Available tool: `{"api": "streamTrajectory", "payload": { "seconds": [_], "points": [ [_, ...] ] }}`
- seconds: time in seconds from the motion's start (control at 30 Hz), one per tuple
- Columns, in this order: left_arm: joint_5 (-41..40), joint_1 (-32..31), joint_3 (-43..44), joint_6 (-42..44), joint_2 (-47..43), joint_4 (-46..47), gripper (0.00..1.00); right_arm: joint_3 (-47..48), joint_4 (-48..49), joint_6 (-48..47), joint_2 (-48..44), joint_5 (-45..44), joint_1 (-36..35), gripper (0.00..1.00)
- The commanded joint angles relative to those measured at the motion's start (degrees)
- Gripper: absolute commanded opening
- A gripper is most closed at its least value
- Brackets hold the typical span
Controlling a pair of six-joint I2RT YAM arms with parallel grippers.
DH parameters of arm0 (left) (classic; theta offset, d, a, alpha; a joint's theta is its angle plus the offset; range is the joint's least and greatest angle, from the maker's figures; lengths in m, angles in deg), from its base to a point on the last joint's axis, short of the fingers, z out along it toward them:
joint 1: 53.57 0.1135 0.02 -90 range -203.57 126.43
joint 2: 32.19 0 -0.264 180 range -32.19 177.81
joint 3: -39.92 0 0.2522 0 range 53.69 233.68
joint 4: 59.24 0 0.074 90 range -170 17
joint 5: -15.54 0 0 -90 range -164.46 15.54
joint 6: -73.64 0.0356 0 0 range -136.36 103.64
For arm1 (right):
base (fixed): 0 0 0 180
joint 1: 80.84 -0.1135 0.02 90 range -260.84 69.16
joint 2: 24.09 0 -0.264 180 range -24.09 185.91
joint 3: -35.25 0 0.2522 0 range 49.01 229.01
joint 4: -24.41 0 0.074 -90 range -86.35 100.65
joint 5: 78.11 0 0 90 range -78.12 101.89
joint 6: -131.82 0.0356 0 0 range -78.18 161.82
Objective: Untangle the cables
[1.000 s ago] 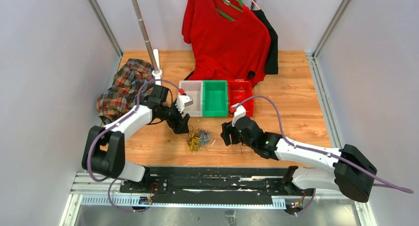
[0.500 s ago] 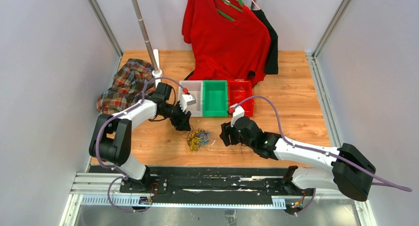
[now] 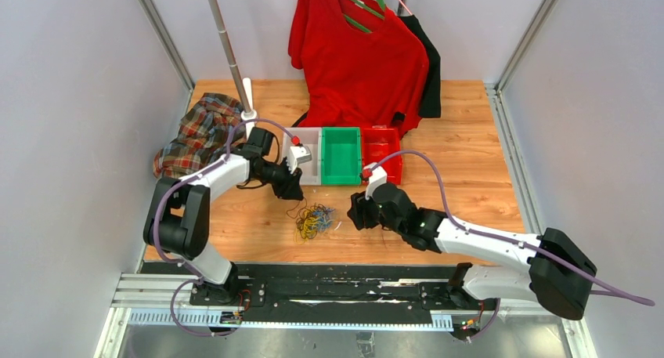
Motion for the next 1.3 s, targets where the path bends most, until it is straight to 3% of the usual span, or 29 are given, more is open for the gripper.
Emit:
{"api": "streamTrajectory", "payload": {
  "seconds": [0.0, 0.2, 0.43, 0.63, 0.77, 1.1, 1.27],
  "points": [
    [2.19, -0.64, -0.92, 0.64, -3.23, -0.27, 0.21, 1.85, -0.33, -0.76, -1.64, 0.38, -0.68, 0.52],
    [0.19, -1.06, -0.38, -0.4, -4.91, -1.95, 0.08, 2.59, -0.46, -0.72, -2.36, 0.89, -0.68, 0.52],
    [-2.07, -1.14, -2.18, 3.98, -11.91, -4.92, 0.13, 4.56, -0.96, -1.56, -2.35, 1.26, -0.7, 0.55],
    [-4.46, -1.18, -1.71, 5.9, -4.9, -5.02, 0.53, 4.64, -1.71, -1.44, -3.48, 1.26, -0.94, 0.58],
    [-4.79, -1.08, -0.28, 4.47, -1.09, -4.21, 0.63, 4.33, -1.94, -1.29, -4.31, 0.89, -1.16, 0.59],
    [-0.7, -1.12, 1.24, 6.46, 1.41, -4.74, 0.62, 4.71, -1.51, -0.73, -3.02, 2.24, -1.64, 0.58],
    [0.41, -1.1, 2.93, 7.54, 3.09, -6.42, 0.51, 4.67, -1.51, -0.58, -2.81, 2.55, -1.73, 0.56]
  ]
}}
